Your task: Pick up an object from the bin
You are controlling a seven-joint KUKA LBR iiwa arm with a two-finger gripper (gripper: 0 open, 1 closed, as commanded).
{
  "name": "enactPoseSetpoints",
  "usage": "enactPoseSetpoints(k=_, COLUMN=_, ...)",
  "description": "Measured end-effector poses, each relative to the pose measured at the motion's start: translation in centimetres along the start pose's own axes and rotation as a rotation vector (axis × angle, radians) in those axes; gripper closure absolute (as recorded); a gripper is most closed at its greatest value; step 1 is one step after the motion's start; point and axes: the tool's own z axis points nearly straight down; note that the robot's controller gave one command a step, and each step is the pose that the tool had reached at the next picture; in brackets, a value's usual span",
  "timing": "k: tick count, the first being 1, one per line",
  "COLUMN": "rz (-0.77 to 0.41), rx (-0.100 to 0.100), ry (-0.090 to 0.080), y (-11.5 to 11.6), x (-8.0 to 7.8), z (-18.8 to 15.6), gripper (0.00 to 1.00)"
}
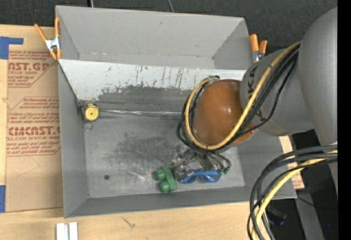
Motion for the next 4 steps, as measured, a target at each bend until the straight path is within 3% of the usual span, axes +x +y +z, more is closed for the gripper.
enactPoseSetpoints(k=1, rz=0.000, rx=0.001, ry=-0.002, y=0.0, x=0.0, z=0.0, gripper=0.00)
enactPoseSetpoints(k=2, rz=0.000, rx=0.001, ry=-0.001, y=0.0, x=0.0, z=0.0, gripper=1.00)
enactPoseSetpoints(k=3, rz=-0.307, rx=0.003, ry=-0.003, y=-1.8, x=1.8, z=-4.7, gripper=1.00)
enactPoseSetpoints(k=4, rz=-0.306, rx=0.001, ry=-0.001, y=-1.7, x=1.8, z=-4.6, gripper=0.00)
